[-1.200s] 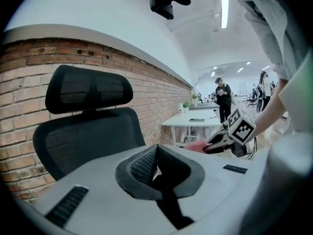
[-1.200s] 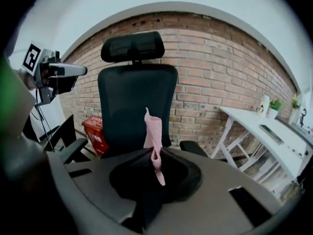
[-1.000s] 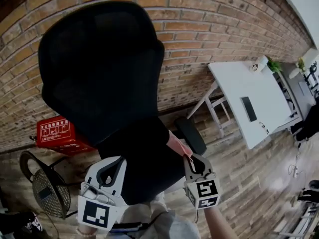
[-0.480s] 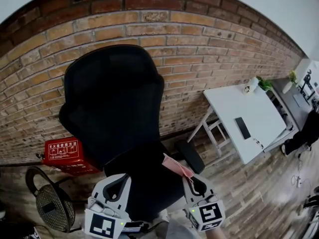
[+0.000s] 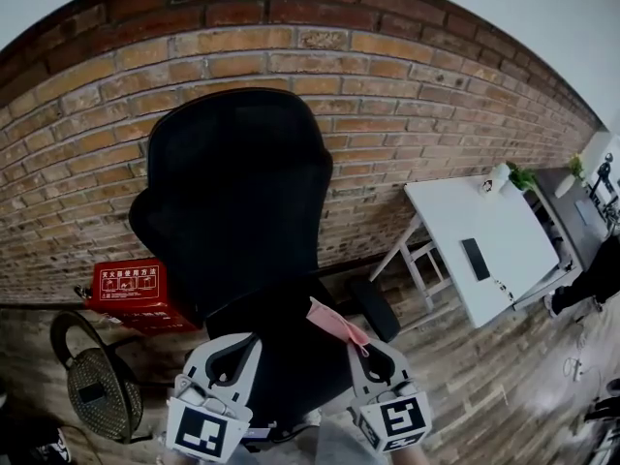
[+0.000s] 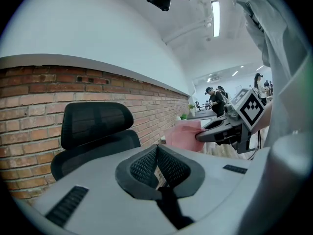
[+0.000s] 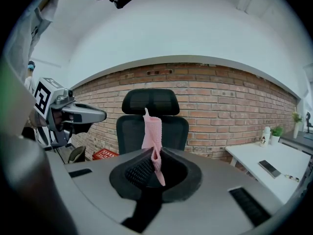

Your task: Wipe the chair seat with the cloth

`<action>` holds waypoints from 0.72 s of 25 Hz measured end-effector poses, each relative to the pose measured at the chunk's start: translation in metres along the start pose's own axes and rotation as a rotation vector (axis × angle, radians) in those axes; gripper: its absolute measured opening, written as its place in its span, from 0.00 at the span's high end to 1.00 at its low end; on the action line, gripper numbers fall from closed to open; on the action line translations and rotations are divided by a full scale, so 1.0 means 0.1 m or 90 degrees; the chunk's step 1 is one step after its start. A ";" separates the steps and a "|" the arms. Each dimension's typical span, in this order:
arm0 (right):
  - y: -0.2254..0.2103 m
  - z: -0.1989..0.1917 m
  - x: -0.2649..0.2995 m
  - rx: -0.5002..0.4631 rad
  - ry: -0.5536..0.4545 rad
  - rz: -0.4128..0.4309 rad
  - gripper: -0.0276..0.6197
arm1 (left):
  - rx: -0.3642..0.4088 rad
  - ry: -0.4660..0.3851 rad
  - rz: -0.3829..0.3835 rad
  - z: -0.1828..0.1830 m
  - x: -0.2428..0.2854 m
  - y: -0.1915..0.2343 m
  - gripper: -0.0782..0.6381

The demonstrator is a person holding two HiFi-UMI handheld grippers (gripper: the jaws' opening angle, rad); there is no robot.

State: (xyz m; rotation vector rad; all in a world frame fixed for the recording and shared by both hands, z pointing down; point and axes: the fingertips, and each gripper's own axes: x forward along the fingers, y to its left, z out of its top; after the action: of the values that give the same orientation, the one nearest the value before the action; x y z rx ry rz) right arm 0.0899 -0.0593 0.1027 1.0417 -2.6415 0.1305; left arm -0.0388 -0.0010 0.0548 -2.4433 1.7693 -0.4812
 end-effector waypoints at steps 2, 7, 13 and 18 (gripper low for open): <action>0.04 -0.05 0.00 -0.005 -0.008 0.012 0.87 | -0.005 0.000 0.005 -0.01 0.00 0.01 0.87; 0.07 -0.03 0.01 -0.012 -0.005 0.015 0.87 | -0.009 -0.003 0.011 0.00 0.00 0.03 0.87; 0.11 -0.07 -0.02 -0.017 -0.009 0.026 0.87 | -0.009 0.011 0.004 -0.05 -0.01 -0.02 0.87; 0.14 -0.10 -0.04 -0.024 -0.007 0.030 0.88 | -0.007 0.015 0.003 -0.07 -0.04 -0.06 0.87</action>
State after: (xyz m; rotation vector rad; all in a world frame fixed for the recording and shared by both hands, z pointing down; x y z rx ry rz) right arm 0.0855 -0.0449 0.1116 0.9711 -2.6687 0.0859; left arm -0.0365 0.0052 0.0624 -2.4506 1.7908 -0.5025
